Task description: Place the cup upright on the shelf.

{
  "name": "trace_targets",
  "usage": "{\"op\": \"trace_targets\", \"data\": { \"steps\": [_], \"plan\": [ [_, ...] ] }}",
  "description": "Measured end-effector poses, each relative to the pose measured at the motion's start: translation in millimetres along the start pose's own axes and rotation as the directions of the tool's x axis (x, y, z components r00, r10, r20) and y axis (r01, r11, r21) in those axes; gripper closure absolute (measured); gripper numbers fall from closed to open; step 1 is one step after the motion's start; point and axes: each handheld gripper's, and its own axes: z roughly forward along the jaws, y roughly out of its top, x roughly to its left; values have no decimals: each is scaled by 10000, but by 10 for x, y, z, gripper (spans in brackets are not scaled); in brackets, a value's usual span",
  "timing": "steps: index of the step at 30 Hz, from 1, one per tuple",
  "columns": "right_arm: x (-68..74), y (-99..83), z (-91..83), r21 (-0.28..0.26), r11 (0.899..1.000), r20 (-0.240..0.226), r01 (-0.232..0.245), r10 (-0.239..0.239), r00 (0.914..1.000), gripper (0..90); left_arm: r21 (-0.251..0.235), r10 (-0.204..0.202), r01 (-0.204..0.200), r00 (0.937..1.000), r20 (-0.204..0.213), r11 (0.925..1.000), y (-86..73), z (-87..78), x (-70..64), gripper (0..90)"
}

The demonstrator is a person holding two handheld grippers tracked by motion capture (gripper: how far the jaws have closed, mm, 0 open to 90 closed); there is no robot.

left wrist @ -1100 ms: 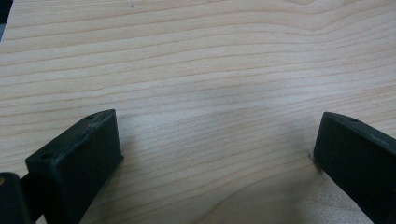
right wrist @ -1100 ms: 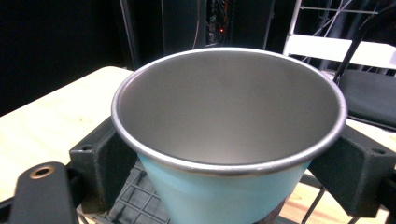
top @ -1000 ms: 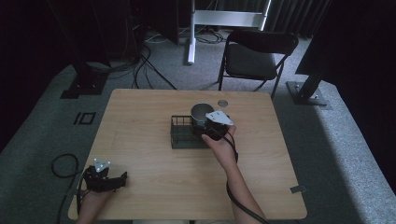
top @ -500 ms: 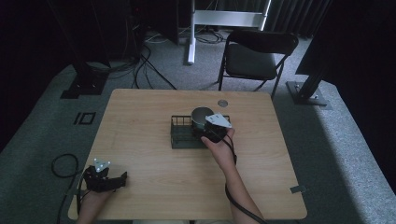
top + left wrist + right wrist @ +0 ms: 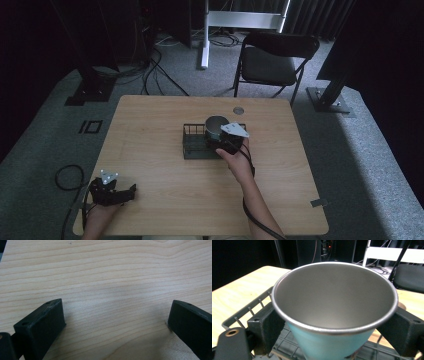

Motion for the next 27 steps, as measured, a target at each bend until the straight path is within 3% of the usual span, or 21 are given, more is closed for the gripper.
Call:
{"op": "trace_targets", "data": {
  "steps": [4, 27],
  "plan": [
    [1, -20, -49, -35, 9999, -44, -157, 156, 9999, 110, 4, 7, -7, 10000, 0, 10000, 0, 0, 0, 14],
    [-20, -173, -298, -91, 9996, -425, 274, -278, 9987, 110, 2, 7, -7, 10000, 2, 10000, 0, 0, 0, 14]
  ]
}}
